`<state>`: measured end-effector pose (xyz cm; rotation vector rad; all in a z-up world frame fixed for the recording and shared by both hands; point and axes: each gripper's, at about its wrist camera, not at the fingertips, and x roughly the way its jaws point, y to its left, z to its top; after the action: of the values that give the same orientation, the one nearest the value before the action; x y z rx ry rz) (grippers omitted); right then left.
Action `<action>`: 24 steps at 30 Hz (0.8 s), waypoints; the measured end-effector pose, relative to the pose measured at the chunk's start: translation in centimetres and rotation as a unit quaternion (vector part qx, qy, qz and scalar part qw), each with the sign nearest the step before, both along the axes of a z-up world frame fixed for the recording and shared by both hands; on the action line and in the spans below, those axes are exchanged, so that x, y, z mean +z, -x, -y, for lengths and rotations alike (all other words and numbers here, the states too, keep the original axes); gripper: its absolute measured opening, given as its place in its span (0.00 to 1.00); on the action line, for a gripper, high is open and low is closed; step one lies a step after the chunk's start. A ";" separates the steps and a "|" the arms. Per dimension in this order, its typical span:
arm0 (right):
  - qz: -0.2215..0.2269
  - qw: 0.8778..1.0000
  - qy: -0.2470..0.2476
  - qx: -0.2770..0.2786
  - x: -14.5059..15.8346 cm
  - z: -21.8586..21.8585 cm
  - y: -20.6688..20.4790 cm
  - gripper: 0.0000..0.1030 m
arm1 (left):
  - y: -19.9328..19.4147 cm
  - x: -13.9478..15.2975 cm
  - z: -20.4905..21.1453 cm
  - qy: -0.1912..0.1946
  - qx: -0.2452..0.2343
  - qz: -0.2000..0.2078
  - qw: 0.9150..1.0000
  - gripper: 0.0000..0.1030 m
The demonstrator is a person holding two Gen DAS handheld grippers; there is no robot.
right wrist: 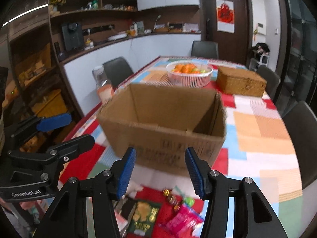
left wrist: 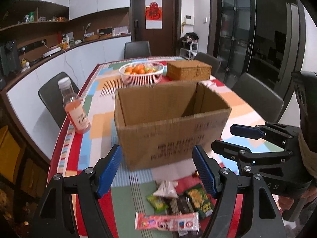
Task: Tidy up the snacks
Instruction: 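Grasp the white wrapped packet with the left tool while the right tool grasps the gold-wrapped candy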
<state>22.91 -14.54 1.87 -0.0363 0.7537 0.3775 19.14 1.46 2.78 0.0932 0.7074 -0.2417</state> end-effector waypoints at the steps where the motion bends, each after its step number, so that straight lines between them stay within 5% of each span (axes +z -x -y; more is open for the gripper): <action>1: -0.008 1.000 0.000 0.004 -0.4 0.0 0.2 0.51 | 0.2 -0.3 0.1 -0.003 -0.001 -0.005 1.000 0.71; 16: -0.130 0.991 0.019 0.022 -7.3 0.4 0.4 0.51 | -0.7 -7.9 0.9 -0.025 -0.025 -0.112 0.993 0.71; 24: -0.152 0.987 0.043 0.021 -9.8 0.6 -1.4 0.51 | -3.2 -10.9 1.3 -0.030 -0.040 -0.148 0.988 0.70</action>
<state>24.32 -15.13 -7.97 -0.0774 1.0729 0.3960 22.31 0.12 -8.08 0.1454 1.0087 -0.3140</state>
